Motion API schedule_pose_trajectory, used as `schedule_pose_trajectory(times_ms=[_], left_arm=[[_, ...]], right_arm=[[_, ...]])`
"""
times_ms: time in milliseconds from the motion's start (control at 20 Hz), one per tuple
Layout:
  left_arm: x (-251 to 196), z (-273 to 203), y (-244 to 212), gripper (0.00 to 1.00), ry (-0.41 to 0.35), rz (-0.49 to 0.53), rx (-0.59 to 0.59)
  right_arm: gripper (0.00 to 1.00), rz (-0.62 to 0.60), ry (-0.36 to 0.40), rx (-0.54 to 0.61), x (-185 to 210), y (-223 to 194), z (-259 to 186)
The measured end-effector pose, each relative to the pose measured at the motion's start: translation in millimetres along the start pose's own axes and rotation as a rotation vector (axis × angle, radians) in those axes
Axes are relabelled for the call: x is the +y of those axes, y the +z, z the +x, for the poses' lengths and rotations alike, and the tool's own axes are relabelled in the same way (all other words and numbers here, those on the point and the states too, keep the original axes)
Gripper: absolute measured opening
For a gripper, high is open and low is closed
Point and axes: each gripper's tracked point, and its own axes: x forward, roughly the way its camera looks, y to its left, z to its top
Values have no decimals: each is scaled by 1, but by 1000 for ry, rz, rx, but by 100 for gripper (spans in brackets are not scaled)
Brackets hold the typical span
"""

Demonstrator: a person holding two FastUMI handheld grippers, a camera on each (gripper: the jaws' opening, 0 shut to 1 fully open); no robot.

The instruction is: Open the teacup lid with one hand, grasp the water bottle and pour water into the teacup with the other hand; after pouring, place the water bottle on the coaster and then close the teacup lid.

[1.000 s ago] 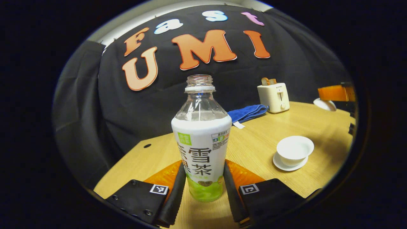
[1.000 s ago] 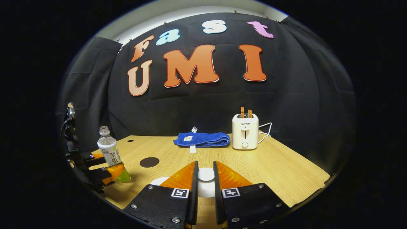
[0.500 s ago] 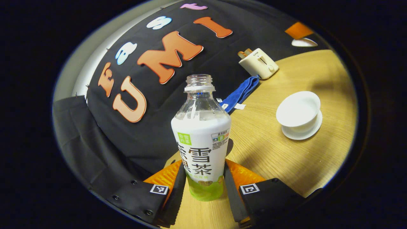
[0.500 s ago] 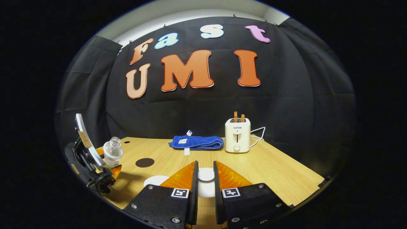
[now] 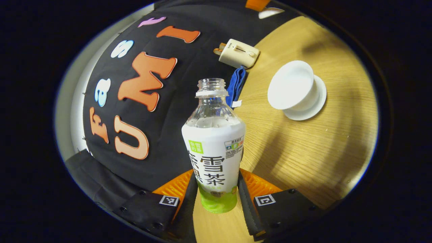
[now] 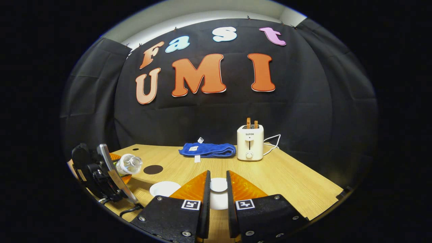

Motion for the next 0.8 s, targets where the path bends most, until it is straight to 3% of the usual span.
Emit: schedule_pose_trajectory(times_ms=[300,500,550,800], left_arm=[[-1,1,4,63,-10,177,-4],[8,1,6,70,12,322,-3],[11,0,6,63,15,347,-1],[23,-4,14,64,42,476,0]], right_arm=[[23,-17,-11,3,-10,-3,-4],[23,-11,-17,-9,-15,-3,-7],[23,-8,-19,-9,-16,-3,-7],[23,-7,-27,-12,-22,-4,-8]])
